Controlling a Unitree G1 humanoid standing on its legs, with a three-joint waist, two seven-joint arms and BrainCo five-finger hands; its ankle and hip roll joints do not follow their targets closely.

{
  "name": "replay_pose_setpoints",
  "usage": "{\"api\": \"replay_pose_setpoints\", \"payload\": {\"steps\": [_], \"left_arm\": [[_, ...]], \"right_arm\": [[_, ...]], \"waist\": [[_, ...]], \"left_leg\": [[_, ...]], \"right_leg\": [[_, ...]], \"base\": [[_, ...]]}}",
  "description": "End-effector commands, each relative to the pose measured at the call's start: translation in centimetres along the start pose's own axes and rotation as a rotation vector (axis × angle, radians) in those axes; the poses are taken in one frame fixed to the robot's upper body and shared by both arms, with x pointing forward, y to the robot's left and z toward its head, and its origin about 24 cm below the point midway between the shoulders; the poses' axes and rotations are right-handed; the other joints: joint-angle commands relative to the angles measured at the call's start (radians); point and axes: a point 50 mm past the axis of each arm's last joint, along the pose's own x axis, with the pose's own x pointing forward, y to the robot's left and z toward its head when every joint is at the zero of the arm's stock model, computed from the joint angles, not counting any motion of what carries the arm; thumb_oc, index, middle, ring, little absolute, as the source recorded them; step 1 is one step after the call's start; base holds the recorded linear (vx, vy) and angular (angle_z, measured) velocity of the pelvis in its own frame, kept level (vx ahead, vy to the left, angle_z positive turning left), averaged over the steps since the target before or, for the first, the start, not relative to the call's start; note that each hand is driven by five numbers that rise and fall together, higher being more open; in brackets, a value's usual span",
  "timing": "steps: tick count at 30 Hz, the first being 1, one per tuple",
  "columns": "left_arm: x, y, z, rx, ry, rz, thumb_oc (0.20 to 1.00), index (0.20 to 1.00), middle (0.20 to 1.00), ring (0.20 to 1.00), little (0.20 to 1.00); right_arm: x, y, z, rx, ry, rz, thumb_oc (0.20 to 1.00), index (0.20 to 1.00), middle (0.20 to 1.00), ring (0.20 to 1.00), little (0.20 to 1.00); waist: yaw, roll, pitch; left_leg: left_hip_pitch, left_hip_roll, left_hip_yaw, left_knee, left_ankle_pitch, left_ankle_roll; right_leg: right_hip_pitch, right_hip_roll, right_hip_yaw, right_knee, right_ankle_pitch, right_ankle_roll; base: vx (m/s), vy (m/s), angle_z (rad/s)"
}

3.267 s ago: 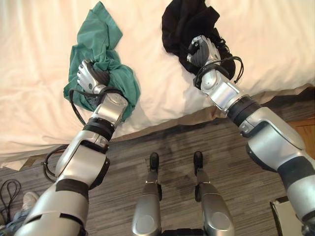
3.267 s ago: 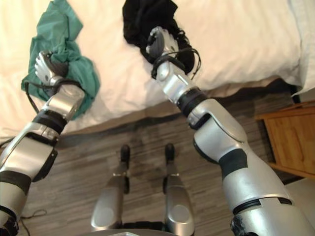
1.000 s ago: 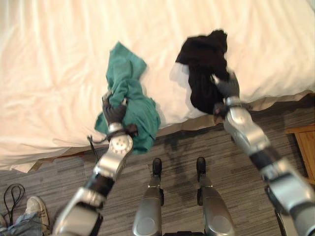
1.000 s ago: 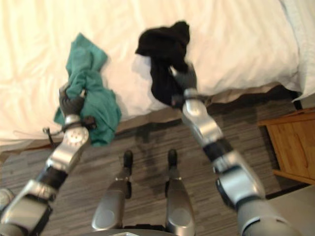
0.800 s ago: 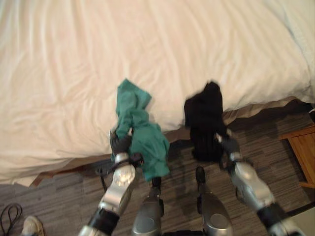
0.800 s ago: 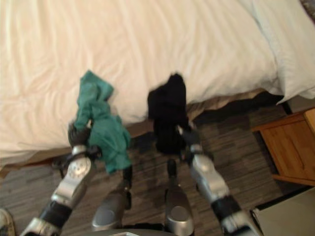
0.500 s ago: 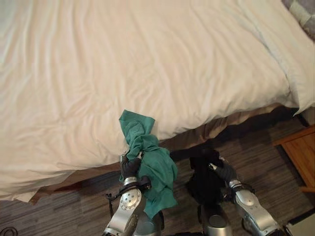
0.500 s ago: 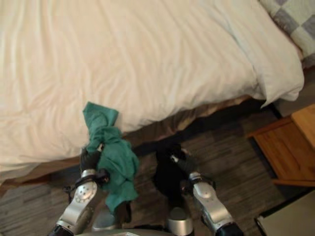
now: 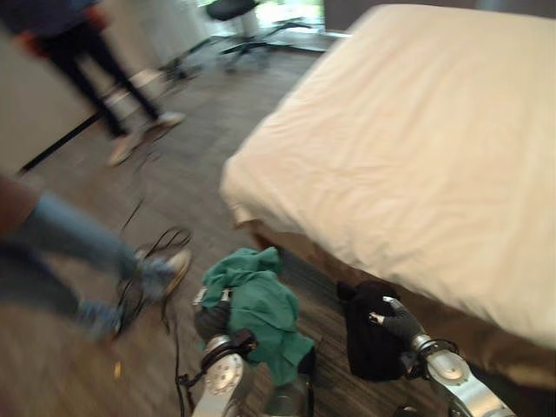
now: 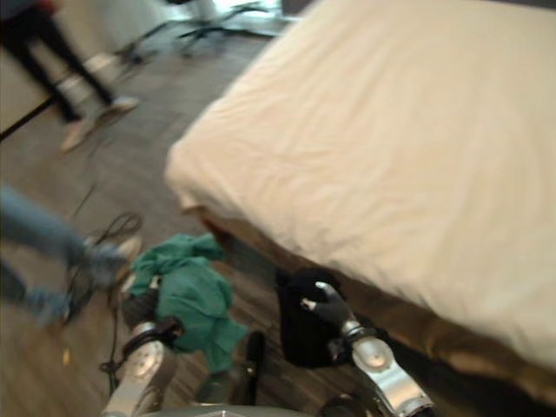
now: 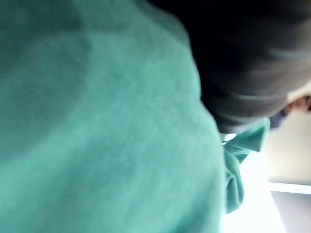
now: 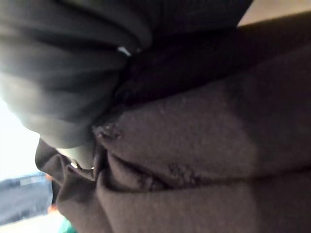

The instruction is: Tidy up the quilt and then pick up the clothes from the bed and put them into the laundry hamper.

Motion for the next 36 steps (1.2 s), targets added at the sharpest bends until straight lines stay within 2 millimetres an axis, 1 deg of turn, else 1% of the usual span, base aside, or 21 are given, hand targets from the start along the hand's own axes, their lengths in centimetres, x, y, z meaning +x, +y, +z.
{"api": "replay_pose_setpoints", "payload": {"steps": [1, 2, 3, 5, 6, 7, 8, 9, 10, 11, 12, 15, 19, 20, 24, 27, 31, 33, 34, 35, 36], "left_arm": [[2.5, -2.0, 3.4, -0.010, -0.154, -0.138, 0.200, 0.200, 0.200, 0.200, 0.200], [2.6, -2.3, 3.4, 0.001, -0.145, -0.157, 0.200, 0.200, 0.200, 0.200, 0.200], [2.6, -2.5, 3.4, 0.013, -0.136, -0.159, 0.200, 0.200, 0.200, 0.200, 0.200], [2.6, -2.3, 3.5, 0.046, -0.113, -0.152, 0.200, 0.200, 0.200, 0.200, 0.200], [2.6, -2.3, 3.2, 0.075, -0.081, -0.185, 0.200, 0.200, 0.200, 0.200, 0.200], [2.7, -2.4, 3.0, 0.088, -0.072, -0.213, 0.200, 0.200, 0.200, 0.200, 0.200], [2.8, -2.4, 2.6, 0.119, -0.055, -0.264, 0.200, 0.200, 0.200, 0.200, 0.200], [2.8, -2.4, 2.5, 0.121, -0.051, -0.272, 0.200, 0.200, 0.200, 0.200, 0.200], [2.7, -2.3, 2.2, 0.116, -0.044, -0.292, 0.200, 0.200, 0.200, 0.200, 0.200], [2.7, -2.3, 2.2, 0.115, -0.044, -0.296, 0.200, 0.200, 0.200, 0.200, 0.200], [2.6, -2.1, 2.2, 0.104, -0.044, -0.305, 0.200, 0.200, 0.200, 0.200, 0.200], [1.7, -3.1, 1.9, 0.110, -0.051, -0.358, 0.200, 0.200, 0.200, 0.200, 0.200], [1.7, -4.2, 2.6, 0.108, -0.089, -0.354, 0.200, 0.200, 0.200, 0.200, 0.200], [0.8, -6.2, -3.9, 0.008, 0.368, -0.491, 0.200, 0.200, 0.200, 0.200, 0.200], [1.4, -6.4, -3.5, 0.019, 0.352, -0.450, 0.200, 0.200, 0.200, 0.200, 0.200], [1.4, -6.2, -3.6, 0.012, 0.357, -0.433, 0.200, 0.200, 0.200, 0.200, 0.200], [1.3, -4.8, -3.7, 0.002, 0.362, -0.382, 0.200, 0.200, 0.200, 0.200, 0.200], [1.4, -4.4, -3.6, -0.003, 0.359, -0.376, 0.200, 0.200, 0.200, 0.200, 0.200], [1.5, -4.4, -3.4, -0.004, 0.356, -0.385, 0.200, 0.200, 0.200, 0.200, 0.200], [1.6, -4.3, -3.1, 0.003, 0.352, -0.405, 0.200, 0.200, 0.200, 0.200, 0.200], [1.5, -4.4, -2.9, 0.012, 0.352, -0.412, 0.200, 0.200, 0.200, 0.200, 0.200]], "right_arm": [[2.4, 0.6, 4.9, 0.076, -0.206, 0.004, 0.200, 0.200, 0.200, 0.200, 0.200], [2.5, 0.7, 4.7, 0.092, -0.198, -0.006, 0.200, 0.200, 0.200, 0.200, 0.200], [2.6, 1.0, 4.6, 0.110, -0.188, -0.009, 0.200, 0.200, 0.200, 0.200, 0.200], [2.7, 1.6, 4.4, 0.132, -0.191, -0.013, 0.200, 0.200, 0.200, 0.200, 0.200], [2.4, 1.7, 4.4, 0.171, -0.207, -0.065, 0.200, 0.200, 0.200, 0.200, 0.200], [2.2, 1.5, 4.4, 0.187, -0.210, -0.094, 0.200, 0.200, 0.200, 0.200, 0.200], [1.4, 1.1, 3.9, 0.221, -0.212, -0.144, 0.200, 0.200, 0.200, 0.200, 0.200], [1.2, 1.1, 3.7, 0.223, -0.214, -0.149, 0.200, 0.200, 0.200, 0.200, 0.200], [0.9, 0.8, 3.3, 0.223, -0.214, -0.158, 0.200, 0.200, 0.200, 0.200, 0.200], [0.9, 0.7, 3.2, 0.221, -0.216, -0.156, 0.200, 0.200, 0.200, 0.200, 0.200], [0.8, 0.2, 3.2, 0.216, -0.222, -0.148, 0.200, 0.200, 0.200, 0.200, 0.200], [0.9, -0.9, 3.1, 0.234, -0.233, -0.168, 0.200, 0.200, 0.200, 0.200, 0.200], [2.1, -1.1, 3.6, 0.243, -0.238, -0.176, 0.200, 0.200, 0.200, 0.200, 0.200], [0.7, -2.7, -1.4, 0.513, 0.070, -0.265, 0.200, 0.200, 0.200, 0.200, 0.200], [0.5, -2.3, -1.6, 0.511, 0.069, -0.262, 0.200, 0.200, 0.200, 0.200, 0.200], [0.5, -2.2, -1.6, 0.513, 0.077, -0.266, 0.200, 0.200, 0.200, 0.200, 0.200], [0.4, -1.8, -1.9, 0.502, 0.098, -0.255, 0.200, 0.200, 0.200, 0.200, 0.200], [0.5, -1.6, -1.9, 0.492, 0.109, -0.248, 0.200, 0.200, 0.200, 0.200, 0.200], [0.7, -1.5, -1.9, 0.490, 0.108, -0.248, 0.200, 0.200, 0.200, 0.200, 0.200], [1.0, -1.3, -1.7, 0.492, 0.101, -0.245, 0.200, 0.200, 0.200, 0.200, 0.200], [1.1, -1.3, -1.5, 0.493, 0.097, -0.247, 0.200, 0.200, 0.200, 0.200, 0.200]], "waist": [[-0.019, -0.075, 0.011], [-0.018, -0.071, 0.010], [-0.009, -0.068, 0.009], [0.020, -0.073, 0.006], [0.009, -0.079, -0.005], [-0.003, -0.083, -0.010], [-0.044, -0.091, -0.028], [-0.056, -0.093, -0.036], [-0.073, -0.098, -0.040], [-0.075, -0.100, -0.043], [-0.077, -0.108, -0.045], [-0.085, -0.115, -0.051], [-0.071, -0.117, -0.059], [-0.113, -0.095, -0.019], [-0.107, -0.101, -0.039], [-0.103, -0.103, -0.047], [-0.095, -0.103, -0.054], [-0.086, -0.100, -0.056], [-0.077, -0.098, -0.054], [-0.064, -0.102, -0.052], [-0.058, -0.100, -0.056]], "left_leg": [[0.040, 0.130, 0.052, 0.251, -0.012, -0.087], [0.047, 0.141, 0.076, 0.239, -0.006, -0.091], [0.055, 0.128, 0.076, 0.232, -0.010, -0.088], [0.045, 0.074, 0.020, 0.210, -0.023, -0.071], [0.058, 0.026, -0.053, 0.163, -0.027, -0.051], [0.044, 0.003, -0.079, 0.151, -0.012, -0.033], [0.031, -0.049, -0.194, 0.108, -0.007, -0.006], [0.025, -0.063, -0.225, 0.096, -0.002, 0.000], [0.030, -0.085, -0.251, 0.078, -0.001, 0.007], [0.028, -0.089, -0.250, 0.072, 0.003, 0.006], [0.036, -0.101, -0.243, 0.057, 0.010, 0.005], [0.048, -0.122, -0.261, 0.029, 0.019, 0.015], [0.057, -0.122, -0.239, 0.012, 0.025, 0.007], [-0.063, -0.109, -0.245, 0.054, 0.087, -0.019], [-0.046, -0.115, -0.235, 0.028, 0.086, -0.016], [-0.036, -0.126, -0.247, 0.030, 0.076, -0.010], [-0.028, -0.135, -0.251, 0.056, 0.050, 0.007], [-0.039, -0.137, -0.244, 0.083, 0.037, 0.018], [-0.059, -0.140, -0.238, 0.117, 0.025, 0.029], [-0.088, -0.148, -0.212, 0.158, 0.007, 0.056], [-0.102, -0.151, -0.190, 0.170, 0.001, 0.074]], "right_leg": [[-0.024, -0.067, 0.000, -0.002, 0.046, 0.079], [-0.009, -0.079, -0.021, -0.007, 0.055, 0.083], [0.013, -0.094, -0.036, -0.026, 0.079, 0.096], [0.043, -0.117, -0.031, -0.052, 0.107, 0.119], [0.013, -0.111, 0.057, -0.051, 0.106, 0.127], [-0.009, -0.102, 0.091, -0.057, 0.114, 0.119], [-0.063, -0.025, 0.260, -0.054, 0.075, 0.111], [-0.082, 0.003, 0.306, -0.053, 0.066, 0.107], [-0.101, 0.052, 0.367, -0.052, 0.054, 0.098], [-0.109, 0.065, 0.368, -0.055, 0.057, 0.096], [-0.120, 0.105, 0.363, -0.063, 0.058, 0.086], [-0.130, 0.145, 0.386, -0.064, 0.055, 0.066], [-0.124, 0.151, 0.358, -0.089, 0.066, 0.072], [-0.131, 0.158, 0.384, -0.153, 0.078, 0.055], [-0.127, 0.158, 0.345, -0.164, 0.074, 0.057], [-0.128, 0.161, 0.357, -0.161, 0.069, 0.053], [-0.138, 0.147, 0.373, -0.107, 0.048, 0.055], [-0.148, 0.128, 0.373, -0.052, 0.026, 0.063], [-0.148, 0.112, 0.368, -0.002, 0.001, 0.068], [-0.145, 0.087, 0.359, 0.085, -0.018, 0.082], [-0.144, 0.060, 0.359, 0.177, 0.009, 0.089]], "base": [[-0.07, 0.245, 2.21], [-0.04, 0.267, 2.06], [-0.07, 0.315, 2.14], [-0.04, 0.264, 0.66], [-0.04, 0.148, 0.46], [0.00, 0.079, 1.58], [0.00, 0.046, 2.49], [0.06, 0.077, 2.89], [0.01, 0.077, 1.94], [-0.01, 0.069, 1.11], [-0.02, 0.013, 0.86], [0.00, -0.043, 0.99], [0.01, -0.046, 0.08], [0.02, -0.019, -0.18], [0.09, 0.025, 0.00], [0.16, 0.089, 0.01], [0.17, 0.151, 0.00], [0.14, 0.181, 0.02], [0.18, 0.221, 0.04], [0.21, 0.280, 0.10], [0.17, 0.264, 0.15]]}}
